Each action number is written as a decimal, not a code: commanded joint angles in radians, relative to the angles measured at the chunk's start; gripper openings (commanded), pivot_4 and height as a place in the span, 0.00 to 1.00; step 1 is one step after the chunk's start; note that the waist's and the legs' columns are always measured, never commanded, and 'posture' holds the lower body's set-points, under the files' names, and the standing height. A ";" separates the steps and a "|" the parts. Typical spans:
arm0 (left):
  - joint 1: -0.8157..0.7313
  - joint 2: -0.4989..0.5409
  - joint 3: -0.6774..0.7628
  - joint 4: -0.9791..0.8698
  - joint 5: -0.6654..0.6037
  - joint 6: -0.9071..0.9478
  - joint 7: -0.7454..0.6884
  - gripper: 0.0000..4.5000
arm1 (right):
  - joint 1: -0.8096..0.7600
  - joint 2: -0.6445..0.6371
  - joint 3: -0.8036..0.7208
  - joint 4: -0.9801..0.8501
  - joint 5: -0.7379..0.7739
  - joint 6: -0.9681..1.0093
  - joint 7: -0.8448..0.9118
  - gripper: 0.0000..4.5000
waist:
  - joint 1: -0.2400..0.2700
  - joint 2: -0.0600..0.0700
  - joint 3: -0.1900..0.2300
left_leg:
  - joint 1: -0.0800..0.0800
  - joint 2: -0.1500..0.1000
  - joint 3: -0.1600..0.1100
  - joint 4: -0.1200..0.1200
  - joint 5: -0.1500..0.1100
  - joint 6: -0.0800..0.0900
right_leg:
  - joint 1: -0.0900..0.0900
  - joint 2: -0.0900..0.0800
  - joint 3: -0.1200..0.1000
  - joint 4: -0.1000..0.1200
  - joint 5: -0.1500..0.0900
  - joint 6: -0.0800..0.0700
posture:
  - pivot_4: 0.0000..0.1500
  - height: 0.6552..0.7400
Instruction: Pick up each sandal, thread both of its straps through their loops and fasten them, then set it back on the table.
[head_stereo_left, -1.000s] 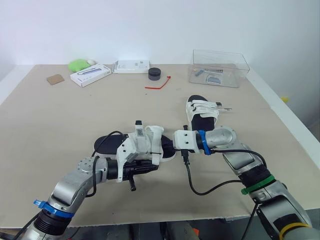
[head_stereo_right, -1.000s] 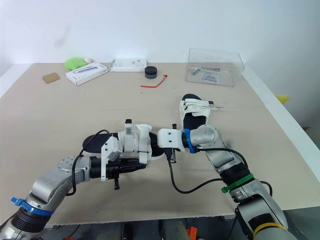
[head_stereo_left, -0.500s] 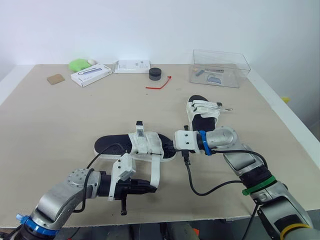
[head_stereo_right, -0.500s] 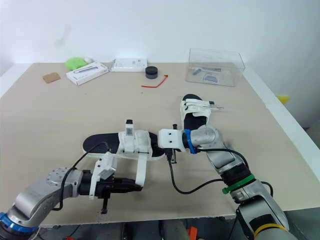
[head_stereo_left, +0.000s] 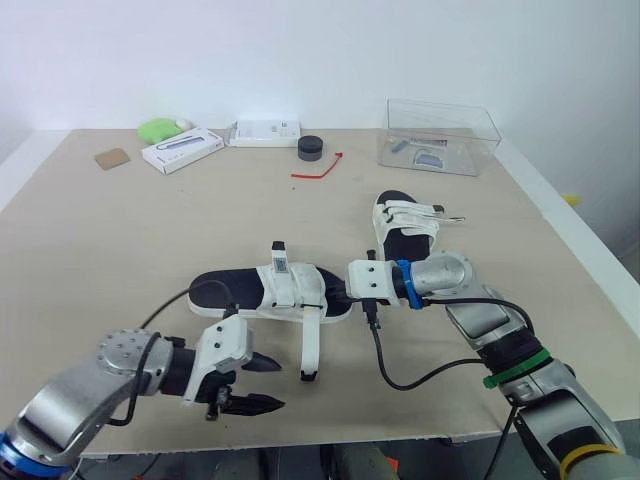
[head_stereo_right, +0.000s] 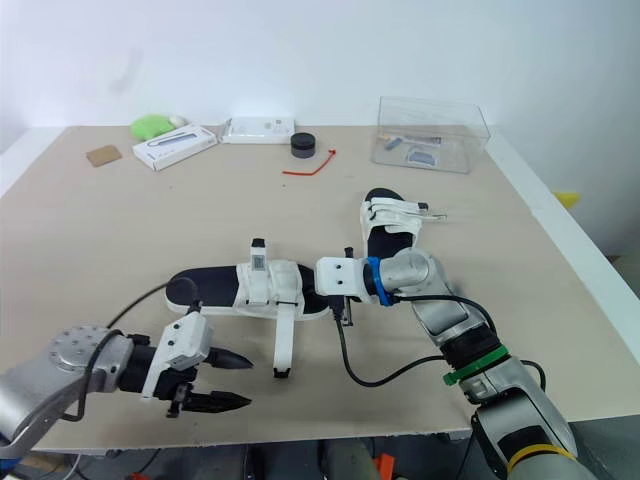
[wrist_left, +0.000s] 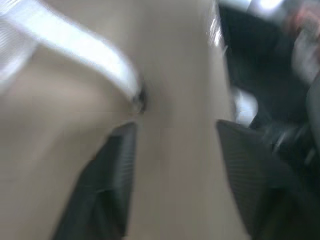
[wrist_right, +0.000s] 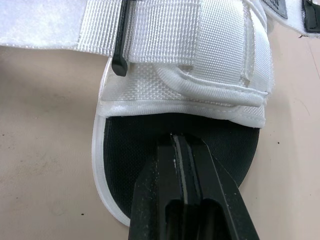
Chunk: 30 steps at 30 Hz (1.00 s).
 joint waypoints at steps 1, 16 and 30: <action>-0.066 0.058 0.007 0.034 0.229 -0.388 -0.050 0.74 | 0.043 -0.029 0.062 0.098 -0.080 0.021 0.030 0.00 | 0.005 0.003 -0.001 | 0.000 0.000 0.000 0.000 0.000 0.000 | 0.000 0.000 0.000 0.000 0.000 0.000 | 1.00 1.00; -0.456 -0.222 -0.231 0.546 0.617 -1.323 0.125 0.74 | 0.019 -0.013 0.065 0.130 -0.089 -0.005 0.027 0.00 | 0.004 0.003 -0.005 | 0.001 0.004 0.011 -0.001 -0.003 0.005 | 0.004 0.000 0.004 -0.001 0.002 -0.002 | 1.00 1.00; -0.524 -0.305 -0.334 0.622 0.610 -1.295 0.099 0.37 | 0.058 -0.043 0.052 0.079 -0.088 0.024 0.024 0.00 | 0.007 0.004 -0.006 | 0.001 0.003 0.012 0.000 -0.003 0.006 | 0.004 0.001 0.006 -0.002 0.003 0.001 | 1.00 1.00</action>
